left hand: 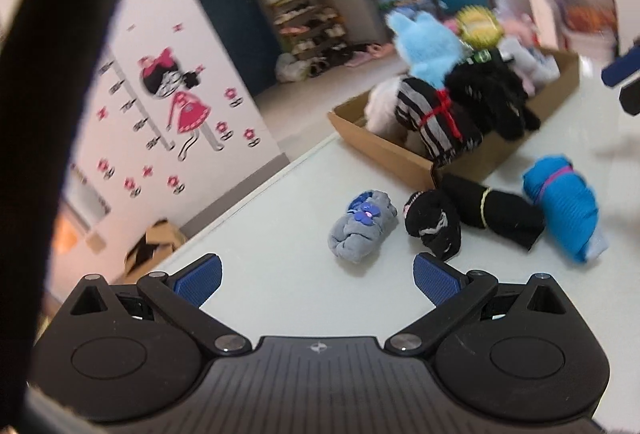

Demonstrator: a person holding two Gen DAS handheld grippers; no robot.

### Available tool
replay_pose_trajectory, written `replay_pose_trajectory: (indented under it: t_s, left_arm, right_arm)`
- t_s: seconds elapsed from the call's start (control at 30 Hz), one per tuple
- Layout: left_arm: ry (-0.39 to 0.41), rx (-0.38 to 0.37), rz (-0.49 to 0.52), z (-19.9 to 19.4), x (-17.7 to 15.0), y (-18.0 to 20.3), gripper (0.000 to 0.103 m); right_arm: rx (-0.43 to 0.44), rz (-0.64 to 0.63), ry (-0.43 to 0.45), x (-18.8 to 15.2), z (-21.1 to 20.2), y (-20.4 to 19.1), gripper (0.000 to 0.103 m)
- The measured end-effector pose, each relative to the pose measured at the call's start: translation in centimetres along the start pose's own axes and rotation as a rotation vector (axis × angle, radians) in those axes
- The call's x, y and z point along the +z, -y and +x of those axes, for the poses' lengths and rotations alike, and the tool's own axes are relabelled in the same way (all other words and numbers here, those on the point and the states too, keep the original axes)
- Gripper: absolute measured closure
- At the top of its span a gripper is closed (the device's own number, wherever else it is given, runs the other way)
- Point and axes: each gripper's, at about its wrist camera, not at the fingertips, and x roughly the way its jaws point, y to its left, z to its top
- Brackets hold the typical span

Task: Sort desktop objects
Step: 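Move both grippers back over the remaining socks on the table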

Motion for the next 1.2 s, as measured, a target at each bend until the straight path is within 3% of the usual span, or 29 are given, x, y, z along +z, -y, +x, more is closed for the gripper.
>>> replay_pose_trajectory:
  t_s: [0.3, 0.57, 1.1, 1.2]
  left_arm:
    - [-0.005, -0.059, 0.078, 3.8, -0.3, 0.1, 0.001]
    - [0.053, -0.148, 0.143, 6.4, -0.7, -0.4, 0.004]
    - [0.106, -0.199, 0.098, 8.0, -1.4, -1.0, 0.001]
    - [0.114, -0.222, 0.077, 8.0, -1.3, -1.1, 0.008]
  right_arm:
    - [-0.042, 0.026, -0.015, -2.0, 2.2, -1.9, 0.011]
    - [-0.081, 0.018, -0.05, -3.2, 4.7, -4.1, 0.004]
    - [-0.183, 0.032, -0.093, -4.2, 7.9, -5.0, 0.007]
    - [-0.206, 0.012, -0.091, -4.4, 8.2, -5.3, 0.011]
